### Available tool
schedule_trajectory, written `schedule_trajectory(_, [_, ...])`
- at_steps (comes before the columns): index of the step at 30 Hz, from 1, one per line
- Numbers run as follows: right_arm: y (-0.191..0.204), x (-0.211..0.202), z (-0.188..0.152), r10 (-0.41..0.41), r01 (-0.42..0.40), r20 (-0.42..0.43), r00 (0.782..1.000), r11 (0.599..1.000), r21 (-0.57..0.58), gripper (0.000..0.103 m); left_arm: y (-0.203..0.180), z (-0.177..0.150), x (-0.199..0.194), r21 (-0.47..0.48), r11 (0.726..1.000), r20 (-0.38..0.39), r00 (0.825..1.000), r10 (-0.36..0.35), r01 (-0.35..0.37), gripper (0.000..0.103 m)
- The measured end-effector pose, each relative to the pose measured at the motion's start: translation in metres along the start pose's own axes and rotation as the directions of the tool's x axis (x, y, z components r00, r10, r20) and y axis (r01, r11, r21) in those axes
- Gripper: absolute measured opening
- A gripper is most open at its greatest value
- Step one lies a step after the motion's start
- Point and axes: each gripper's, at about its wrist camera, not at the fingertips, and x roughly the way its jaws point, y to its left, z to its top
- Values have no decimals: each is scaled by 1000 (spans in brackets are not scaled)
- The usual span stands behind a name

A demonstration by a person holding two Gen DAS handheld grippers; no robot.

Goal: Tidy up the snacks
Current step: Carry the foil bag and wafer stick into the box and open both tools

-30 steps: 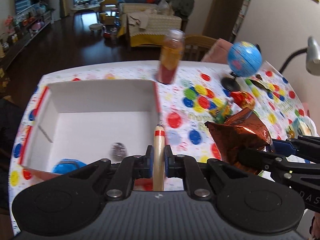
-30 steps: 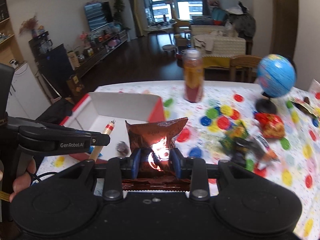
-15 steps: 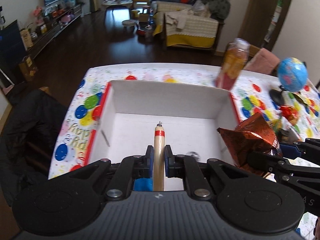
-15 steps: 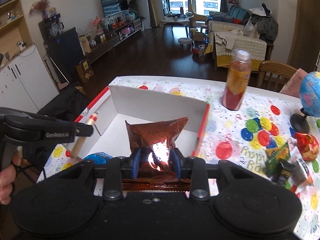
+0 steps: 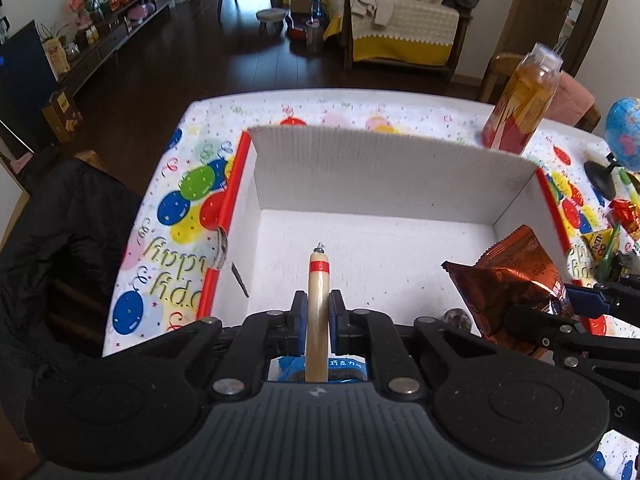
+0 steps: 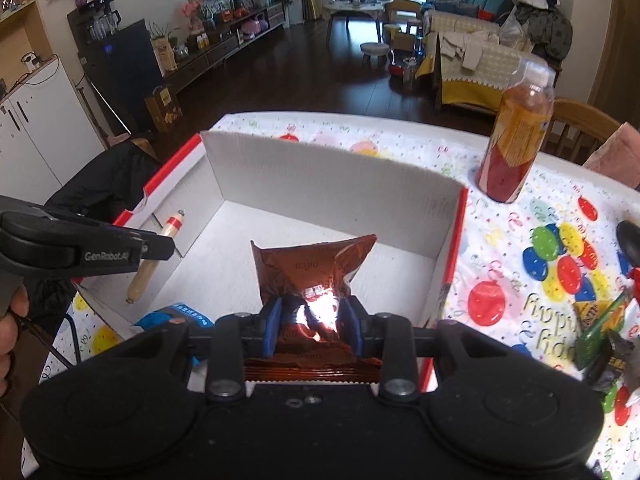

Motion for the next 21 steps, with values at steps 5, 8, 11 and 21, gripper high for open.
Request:
schedule_trajectory(5, [1, 10, -3, -5, 5, -28, 1000, 1000, -1, 34, 0, -3, 15, -4, 1000, -30, 1000, 7, -8, 10])
schedule_trajectory(8, [2, 13, -6, -3, 3, -38, 999, 1000, 3, 37, -2, -5, 21, 1, 1000, -54, 999, 7, -6, 11])
schedule_trajectory(11, [1, 12, -9, 1, 0, -43, 999, 1000, 7, 38, -2, -7, 23, 5, 1000, -63, 998, 9, -9, 11])
schedule_trajectory(21, [0, -10, -13, 10, -10, -16, 1000, 1000, 14, 50, -4, -11, 0, -1, 1000, -37, 999, -12, 12, 29])
